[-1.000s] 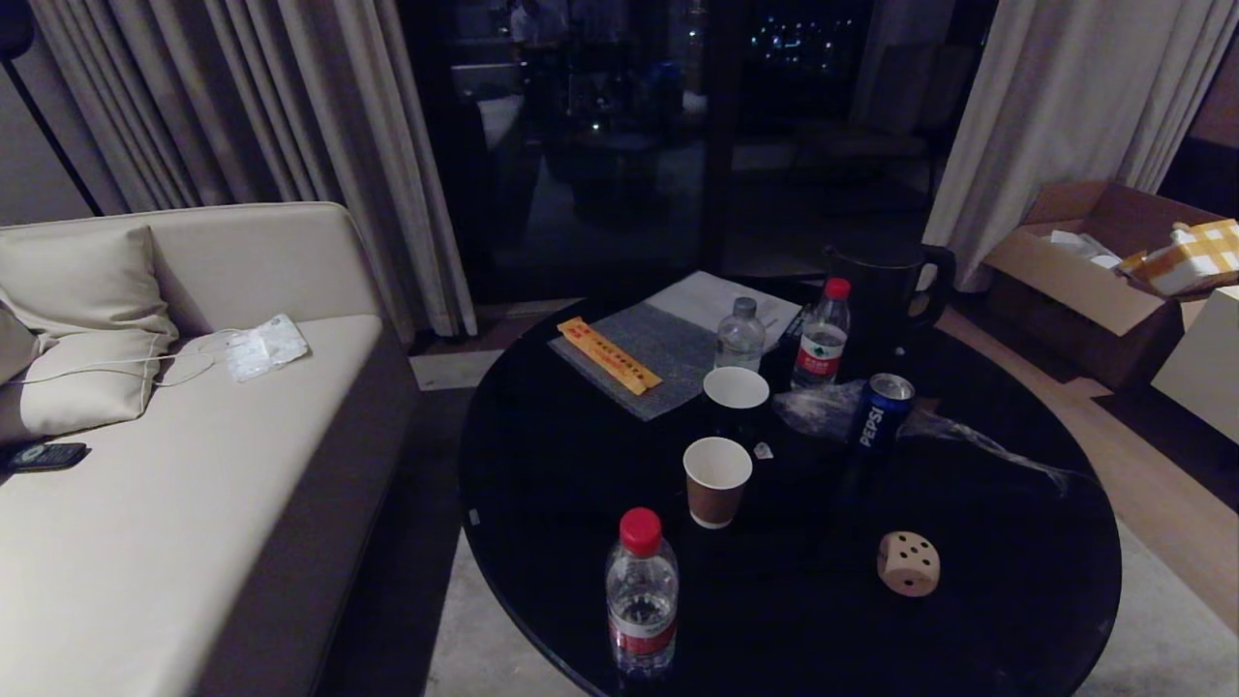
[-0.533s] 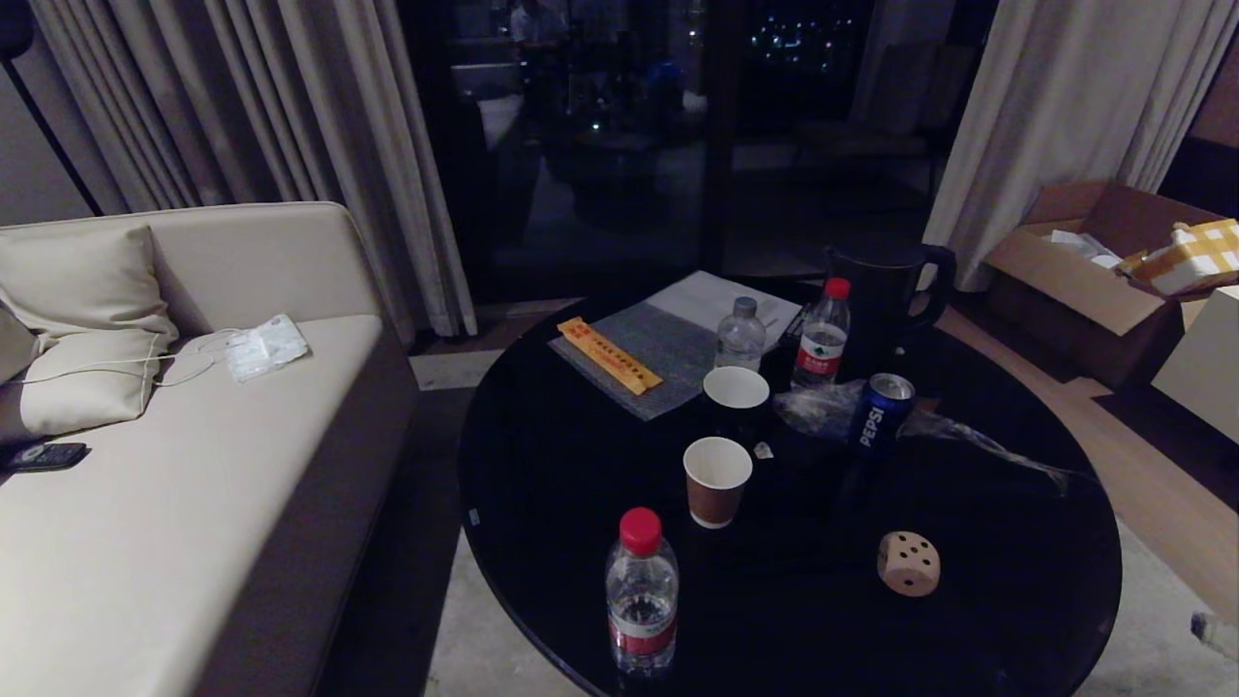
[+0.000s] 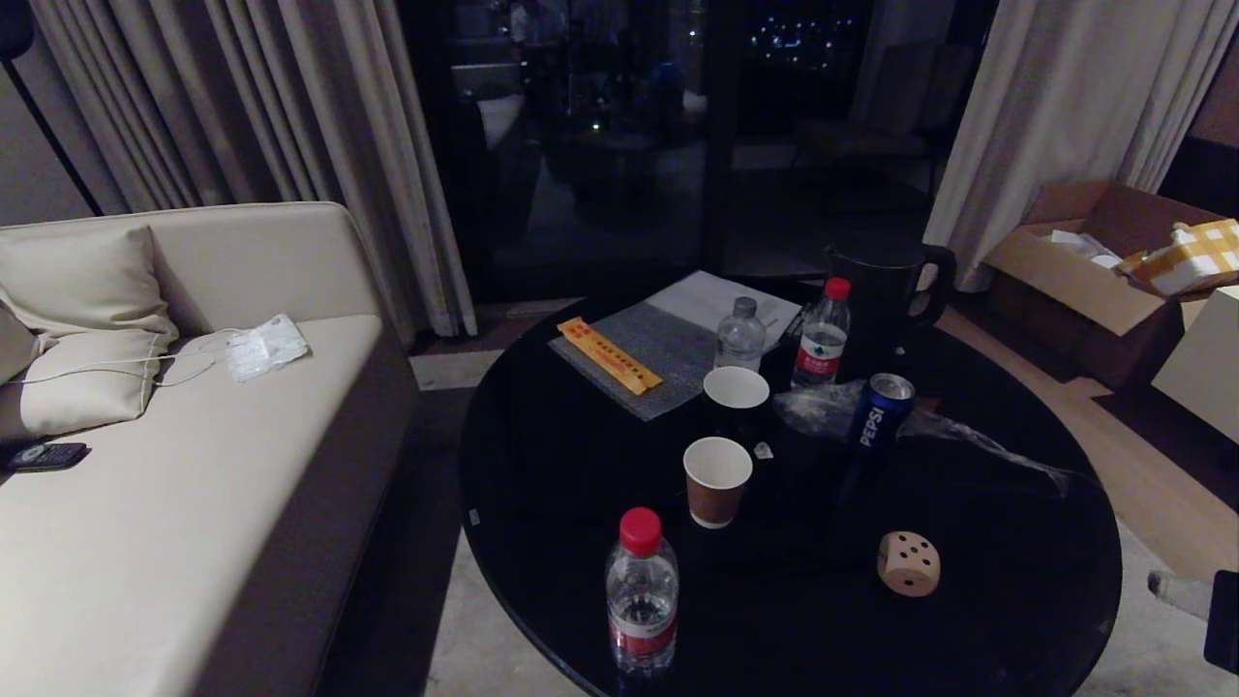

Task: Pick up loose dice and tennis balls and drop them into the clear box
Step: Pick up toys out of the box

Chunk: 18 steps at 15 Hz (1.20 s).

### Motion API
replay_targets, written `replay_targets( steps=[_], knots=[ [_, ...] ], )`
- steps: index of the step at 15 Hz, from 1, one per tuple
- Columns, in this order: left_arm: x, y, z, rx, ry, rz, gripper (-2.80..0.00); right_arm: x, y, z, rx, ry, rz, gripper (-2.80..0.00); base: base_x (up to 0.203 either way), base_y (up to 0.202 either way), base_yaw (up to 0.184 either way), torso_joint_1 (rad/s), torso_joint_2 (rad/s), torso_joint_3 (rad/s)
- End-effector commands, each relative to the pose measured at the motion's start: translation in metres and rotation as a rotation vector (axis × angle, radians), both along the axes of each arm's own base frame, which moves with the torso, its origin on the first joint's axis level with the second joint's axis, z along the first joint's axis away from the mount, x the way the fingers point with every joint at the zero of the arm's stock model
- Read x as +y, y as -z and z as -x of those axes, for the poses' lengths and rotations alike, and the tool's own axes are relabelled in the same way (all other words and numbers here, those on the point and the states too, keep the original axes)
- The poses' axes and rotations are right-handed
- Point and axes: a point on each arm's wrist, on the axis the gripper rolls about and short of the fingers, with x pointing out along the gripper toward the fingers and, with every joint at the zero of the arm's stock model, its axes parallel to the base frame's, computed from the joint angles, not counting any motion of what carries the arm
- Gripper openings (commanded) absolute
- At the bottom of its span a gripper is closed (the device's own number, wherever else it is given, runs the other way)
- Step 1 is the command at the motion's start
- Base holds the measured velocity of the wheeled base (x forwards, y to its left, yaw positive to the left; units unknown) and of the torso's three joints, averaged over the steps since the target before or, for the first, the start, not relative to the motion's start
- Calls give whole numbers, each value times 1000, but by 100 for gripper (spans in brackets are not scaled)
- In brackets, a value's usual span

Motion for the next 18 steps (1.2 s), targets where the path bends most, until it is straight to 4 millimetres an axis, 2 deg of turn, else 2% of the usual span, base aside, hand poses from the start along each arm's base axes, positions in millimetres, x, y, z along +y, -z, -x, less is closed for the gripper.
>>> replay_targets(
  steps=[1, 4, 16, 17, 18],
  knots=[
    [0, 0, 0, 3, 0, 1, -280, 4, 5, -12, 36, -39, 10, -280, 0, 0, 0, 0, 0, 0],
    [0, 0, 0, 3, -2, 1, -280, 7, 8, -27, 38, -75, 36, -280, 0, 0, 0, 0, 0, 0],
    [0, 0, 0, 3, 0, 1, -280, 20, 37, -63, 234, -150, 41, -280, 0, 0, 0, 0, 0, 0],
    [0, 0, 0, 3, 0, 1, -280, 21, 38, -66, 246, -151, 41, 0, 0, 0, 0, 0, 0, 0],
    [0, 0, 0, 3, 0, 1, -280, 21, 40, -71, 256, -151, 43, 0, 0, 0, 0, 0, 0, 0]
  ],
)
